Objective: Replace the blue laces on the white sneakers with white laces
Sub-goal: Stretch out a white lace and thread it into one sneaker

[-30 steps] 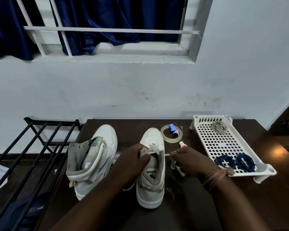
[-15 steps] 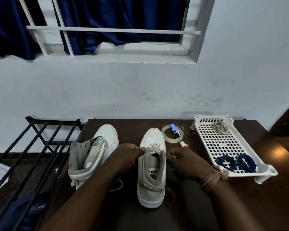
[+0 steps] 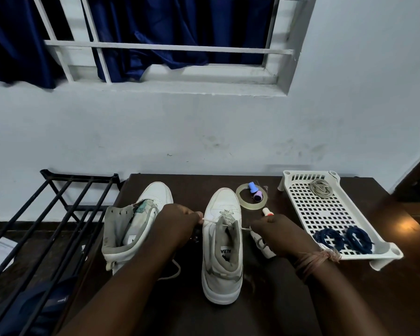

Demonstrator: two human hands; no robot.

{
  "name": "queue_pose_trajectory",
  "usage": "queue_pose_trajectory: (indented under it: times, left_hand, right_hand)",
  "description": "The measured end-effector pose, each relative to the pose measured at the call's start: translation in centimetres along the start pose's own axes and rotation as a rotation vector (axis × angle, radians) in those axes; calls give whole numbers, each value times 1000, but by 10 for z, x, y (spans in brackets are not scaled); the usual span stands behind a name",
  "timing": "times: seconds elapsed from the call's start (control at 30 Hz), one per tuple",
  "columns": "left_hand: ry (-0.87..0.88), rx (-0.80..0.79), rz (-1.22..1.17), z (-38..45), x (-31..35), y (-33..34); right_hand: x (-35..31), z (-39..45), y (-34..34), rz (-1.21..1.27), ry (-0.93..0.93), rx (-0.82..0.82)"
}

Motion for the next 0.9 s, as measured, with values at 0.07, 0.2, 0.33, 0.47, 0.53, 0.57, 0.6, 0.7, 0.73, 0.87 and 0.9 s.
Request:
queue_pose_trajectory:
  times: [0.07,0.2,0.33,0.47,0.53,0.57,0.6,0.7,0.73,0.87,0.9]
  left_hand:
    - [12,15,31,1,0,0]
    - [19,54,55,1,-1,-1]
    - [95,56,142,-3,5,1]
    - [252,85,121,-13,22,6]
    - [393,192,181,-18,33,3]
    - [437,213,202,-22,37,3]
    - [444,191,196,-26,39,5]
    - [286,50,133,-31,31,13]
    - [245,15,106,-29,27,15]
    - [90,-109,-91,-23,16,19]
    - [61,-125,-122,-22,14,20]
  right_hand:
    - [0,-1,-4,-2,5,25]
    - [-1,-3,-3,-29,-10,41]
    - [-2,-4,2,-7,-11,-5]
    - [-19,-9,1,-23,-101,73]
    - [-26,-12,-10,1,-134,271]
    - [-29,-14,-16,10,-162,371]
    - [-32,-14,-20,22,-200,435]
    - [-36,-15,-21,101,-289,424]
    - [-38,-15,-20,111,-319,409]
    - [-44,-20,-3,97,-427,310]
    - [-46,-21,0,83,-449,290]
Point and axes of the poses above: each hand's wrist, its own z-axis towards the middle knuckle, its own y-axis out of the palm, x = y × z, the point moved 7 cm from there along z, towards the middle knuckle, and after that the axes turned 3 degrees about x, right-handed, at the moved point
